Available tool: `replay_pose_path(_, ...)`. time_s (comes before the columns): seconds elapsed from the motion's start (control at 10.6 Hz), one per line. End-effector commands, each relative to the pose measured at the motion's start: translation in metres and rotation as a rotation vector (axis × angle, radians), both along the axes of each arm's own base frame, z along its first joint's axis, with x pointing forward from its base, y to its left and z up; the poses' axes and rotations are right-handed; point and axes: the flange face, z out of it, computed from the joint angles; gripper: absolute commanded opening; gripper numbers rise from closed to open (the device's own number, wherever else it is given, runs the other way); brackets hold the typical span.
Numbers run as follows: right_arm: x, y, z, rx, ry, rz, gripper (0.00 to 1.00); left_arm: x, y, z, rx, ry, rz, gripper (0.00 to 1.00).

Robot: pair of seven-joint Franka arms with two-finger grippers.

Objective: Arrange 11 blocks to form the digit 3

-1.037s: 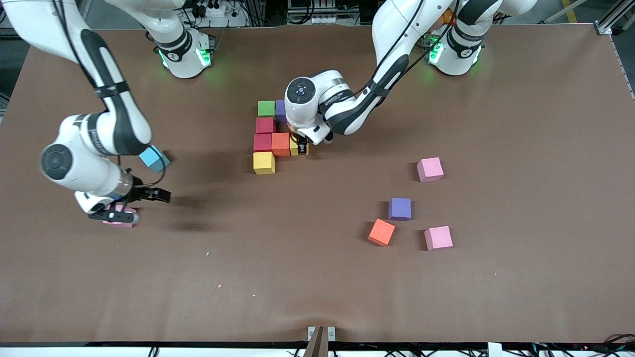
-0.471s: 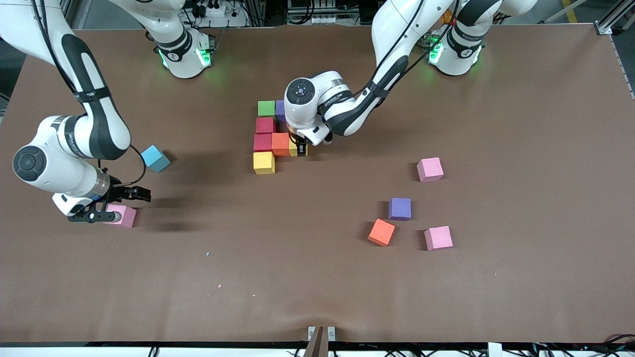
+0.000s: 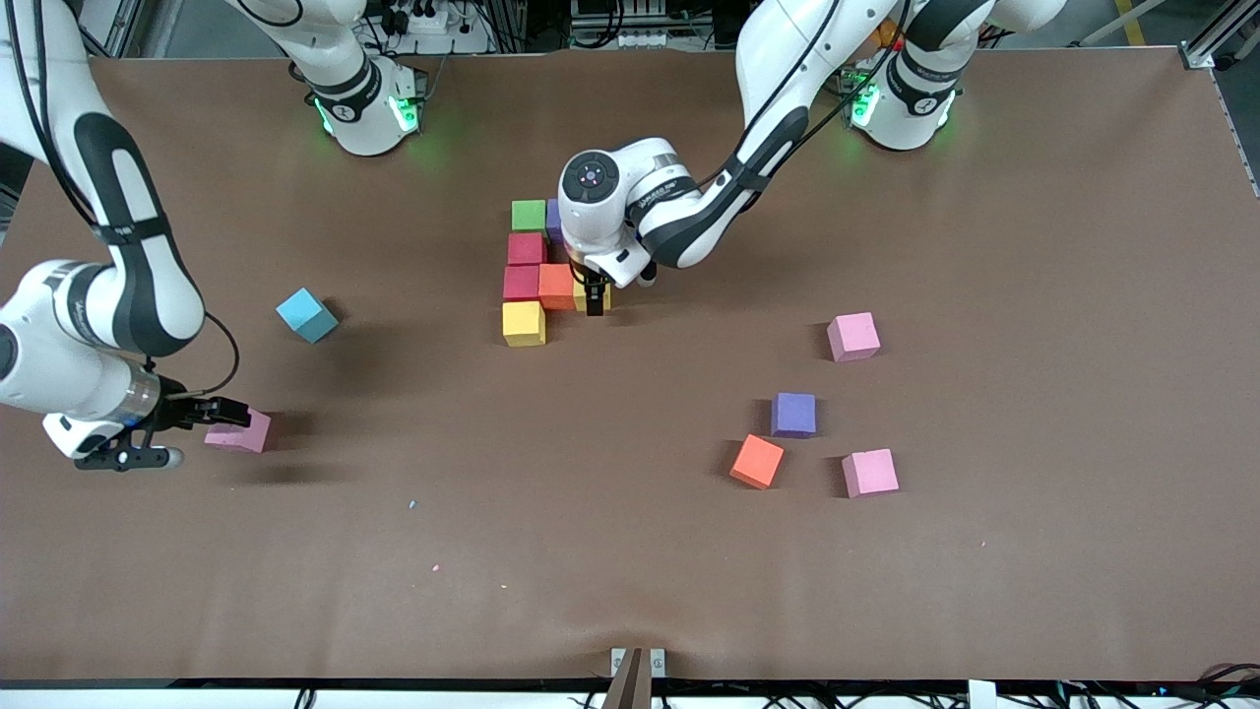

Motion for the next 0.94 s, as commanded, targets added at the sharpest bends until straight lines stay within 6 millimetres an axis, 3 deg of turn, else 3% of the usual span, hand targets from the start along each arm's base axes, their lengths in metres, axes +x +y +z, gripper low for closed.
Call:
replay_pose_path(0.0, 0.011, -0.009, -0.017, -0.036, 0.012, 0.029, 1.00, 0.004, 0.004, 0.045, 0.029, -0.049, -0.014, 1.00)
replay_pose_path(0.19, 0.009, -0.012, -0.028, -0.028, 0.026, 0.017, 1.00, 0.026, 0.021, 0.060, 0.052, -0.079, -0.073, 1.00)
replay_pose_path(0.28, 0.008, -0.013, -0.031, -0.027, 0.031, 0.017, 1.00, 0.038, 0.035, 0.058, 0.083, -0.069, -0.125, 1.00)
replay_pose_path(0.57, 0.010, -0.016, -0.039, -0.031, 0.006, 0.008, 1.00, 0.119, 0.103, 0.073, 0.083, -0.096, -0.275, 1.00)
replay_pose_path(0.75, 0.011, -0.017, -0.046, -0.031, -0.007, -0.041, 1.00, 0.181, 0.173, 0.084, 0.078, -0.106, -0.304, 1.00)
replay_pose_path(0.85, 0.010, -0.017, -0.049, -0.031, -0.006, -0.071, 1.00, 0.215, 0.207, 0.100, 0.063, -0.119, -0.294, 1.00)
